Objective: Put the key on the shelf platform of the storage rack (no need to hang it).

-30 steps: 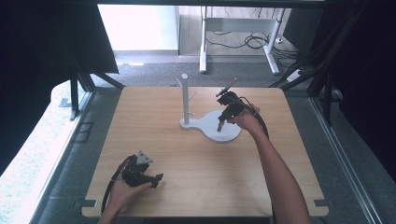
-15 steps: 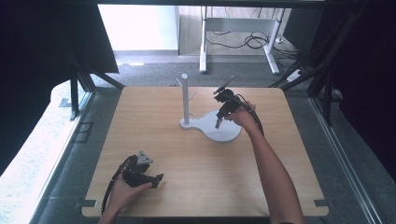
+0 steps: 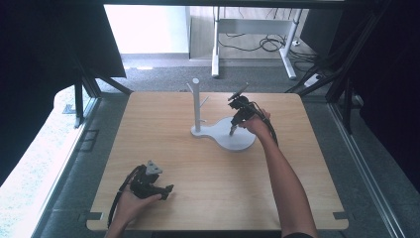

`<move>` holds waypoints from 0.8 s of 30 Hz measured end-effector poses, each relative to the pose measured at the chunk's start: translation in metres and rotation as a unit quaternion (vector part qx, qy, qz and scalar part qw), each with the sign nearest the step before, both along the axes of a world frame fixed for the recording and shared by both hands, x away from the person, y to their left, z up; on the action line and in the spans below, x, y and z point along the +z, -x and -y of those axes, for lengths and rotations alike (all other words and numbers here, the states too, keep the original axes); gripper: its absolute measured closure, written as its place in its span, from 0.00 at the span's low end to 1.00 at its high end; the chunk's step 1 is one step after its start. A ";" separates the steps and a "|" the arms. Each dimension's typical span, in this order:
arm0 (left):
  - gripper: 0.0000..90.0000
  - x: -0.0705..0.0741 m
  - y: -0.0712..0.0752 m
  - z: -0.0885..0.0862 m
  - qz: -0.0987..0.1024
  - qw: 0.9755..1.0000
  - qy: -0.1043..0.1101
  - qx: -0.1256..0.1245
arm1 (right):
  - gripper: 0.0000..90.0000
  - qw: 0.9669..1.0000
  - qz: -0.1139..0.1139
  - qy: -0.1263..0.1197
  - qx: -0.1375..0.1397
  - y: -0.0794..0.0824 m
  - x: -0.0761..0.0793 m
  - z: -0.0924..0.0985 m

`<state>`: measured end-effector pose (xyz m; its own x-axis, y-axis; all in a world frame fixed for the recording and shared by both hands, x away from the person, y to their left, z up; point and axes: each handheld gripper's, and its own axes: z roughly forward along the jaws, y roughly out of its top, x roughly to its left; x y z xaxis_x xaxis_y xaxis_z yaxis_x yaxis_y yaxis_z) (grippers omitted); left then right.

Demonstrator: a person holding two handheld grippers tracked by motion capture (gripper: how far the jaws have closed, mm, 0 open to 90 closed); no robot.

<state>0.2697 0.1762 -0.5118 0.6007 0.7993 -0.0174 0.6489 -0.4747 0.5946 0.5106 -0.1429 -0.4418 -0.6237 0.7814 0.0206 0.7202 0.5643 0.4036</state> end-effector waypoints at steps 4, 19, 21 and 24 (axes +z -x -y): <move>0.23 0.000 0.000 0.001 -0.001 1.000 0.000 0.000 | 0.99 1.000 -0.001 0.002 -0.006 -0.001 -0.007 0.003; 0.23 -0.001 -0.001 -0.003 0.000 1.000 0.004 0.007 | 0.82 1.000 0.001 0.006 -0.009 -0.006 -0.027 0.008; 0.23 -0.001 -0.001 -0.004 0.002 1.000 0.003 0.007 | 0.77 1.000 0.008 0.008 -0.010 -0.003 -0.025 0.010; 0.23 -0.001 -0.001 -0.006 0.002 1.000 0.005 0.011 | 0.70 1.000 0.020 -0.001 -0.012 0.003 -0.020 0.014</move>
<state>0.2711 0.1817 -0.5128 0.5833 0.8119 -0.0235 0.6564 -0.4541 0.6025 0.5079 -0.1571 -0.4621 -0.6051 0.7961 -0.0027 0.7171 0.5465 0.4326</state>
